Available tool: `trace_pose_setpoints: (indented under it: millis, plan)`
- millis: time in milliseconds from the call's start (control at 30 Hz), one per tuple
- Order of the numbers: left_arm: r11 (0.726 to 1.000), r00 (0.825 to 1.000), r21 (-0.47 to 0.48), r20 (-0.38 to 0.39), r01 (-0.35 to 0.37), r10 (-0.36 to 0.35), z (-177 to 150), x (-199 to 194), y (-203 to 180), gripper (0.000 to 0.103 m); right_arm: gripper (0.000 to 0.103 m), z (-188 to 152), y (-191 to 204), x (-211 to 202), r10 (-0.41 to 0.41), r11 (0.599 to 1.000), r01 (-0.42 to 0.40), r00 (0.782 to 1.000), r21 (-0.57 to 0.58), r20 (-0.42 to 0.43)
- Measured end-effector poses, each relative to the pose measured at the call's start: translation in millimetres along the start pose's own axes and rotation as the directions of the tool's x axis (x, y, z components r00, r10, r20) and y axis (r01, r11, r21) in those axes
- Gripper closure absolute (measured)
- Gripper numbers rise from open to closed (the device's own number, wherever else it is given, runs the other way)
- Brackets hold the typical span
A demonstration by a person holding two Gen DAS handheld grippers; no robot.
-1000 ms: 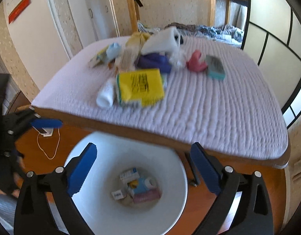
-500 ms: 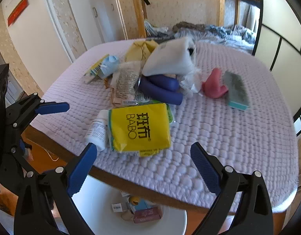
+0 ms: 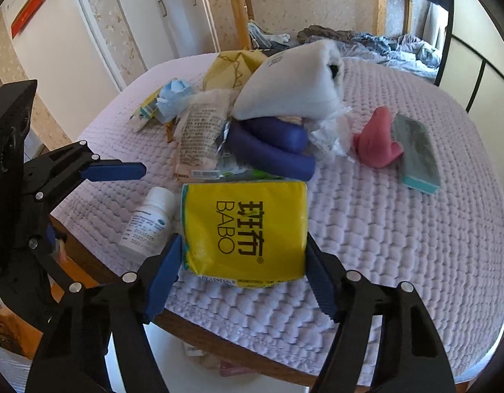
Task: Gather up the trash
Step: 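Grasp the white pill bottle with the left tool while the right tool grasps a yellow BABO tissue pack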
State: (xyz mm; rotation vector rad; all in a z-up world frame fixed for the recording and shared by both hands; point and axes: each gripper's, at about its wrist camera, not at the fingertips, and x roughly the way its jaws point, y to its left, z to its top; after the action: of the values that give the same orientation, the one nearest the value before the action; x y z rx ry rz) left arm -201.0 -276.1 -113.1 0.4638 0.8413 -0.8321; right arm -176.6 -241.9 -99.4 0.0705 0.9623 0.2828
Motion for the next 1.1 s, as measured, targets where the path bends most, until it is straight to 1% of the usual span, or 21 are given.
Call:
trace_pose_setpoints:
  millis: [67,200,233,267,333,400,433,567,733,800,900,1100]
  plan:
    - [1.000,1.000,0.006,-0.008,0.010,-0.010,0,3,-2,0.017,0.033,-1,0,-4,-0.006,1.000,0.006,1.000,-0.002,0.010]
    - [0.999,0.999,0.005,-0.002,0.032,-0.032,0,3,-4,0.025,0.033,-4,-6,-14,-0.011,1.000,0.011,1.000,0.006,0.024]
    - [0.999,0.999,0.004,0.000,0.036,-0.036,-1,2,-4,0.030,0.033,-4,-7,-16,-0.008,1.000,0.008,1.000,0.013,0.028]
    - [0.999,0.999,0.000,0.002,0.038,-0.038,-1,2,-4,0.032,0.033,-5,-8,-18,-0.006,1.000,0.005,1.000,0.019,0.031]
    - [0.999,0.999,-0.012,0.000,0.036,-0.036,-1,0,-4,0.034,0.033,-7,-11,-21,-0.002,1.000,0.001,0.999,0.027,0.034]
    - [0.999,0.999,-0.026,0.001,0.041,-0.041,-2,-2,-4,0.042,0.033,-9,-14,-23,0.000,0.999,-0.002,0.999,0.034,0.035]
    - [0.999,0.999,-0.031,0.002,0.039,-0.039,-2,-3,-3,0.043,0.033,-10,-14,-25,0.002,0.999,-0.003,0.999,0.039,0.036]
    - [0.997,0.999,-0.053,0.006,0.047,-0.047,-4,-8,-3,0.043,0.033,-13,-15,-31,0.006,0.999,-0.008,0.999,0.051,0.045]
    - [0.997,0.999,-0.073,0.008,0.038,-0.038,-5,-15,-6,0.043,0.033,-19,-18,-42,0.013,0.998,-0.017,0.998,0.067,0.056]
    - [0.995,1.000,-0.103,0.011,0.020,-0.019,-4,-19,-4,0.043,0.033,-20,-18,-45,0.013,0.997,-0.017,0.998,0.071,0.056]
    - [0.988,1.000,-0.150,0.012,0.029,-0.028,-4,-24,-1,0.043,0.033,-24,-18,-49,0.011,0.997,-0.016,0.998,0.077,0.054]
    - [0.975,1.000,-0.223,0.000,0.008,-0.008,-8,-32,5,0.043,0.033,-30,-16,-57,0.016,0.996,-0.020,0.998,0.087,0.053]
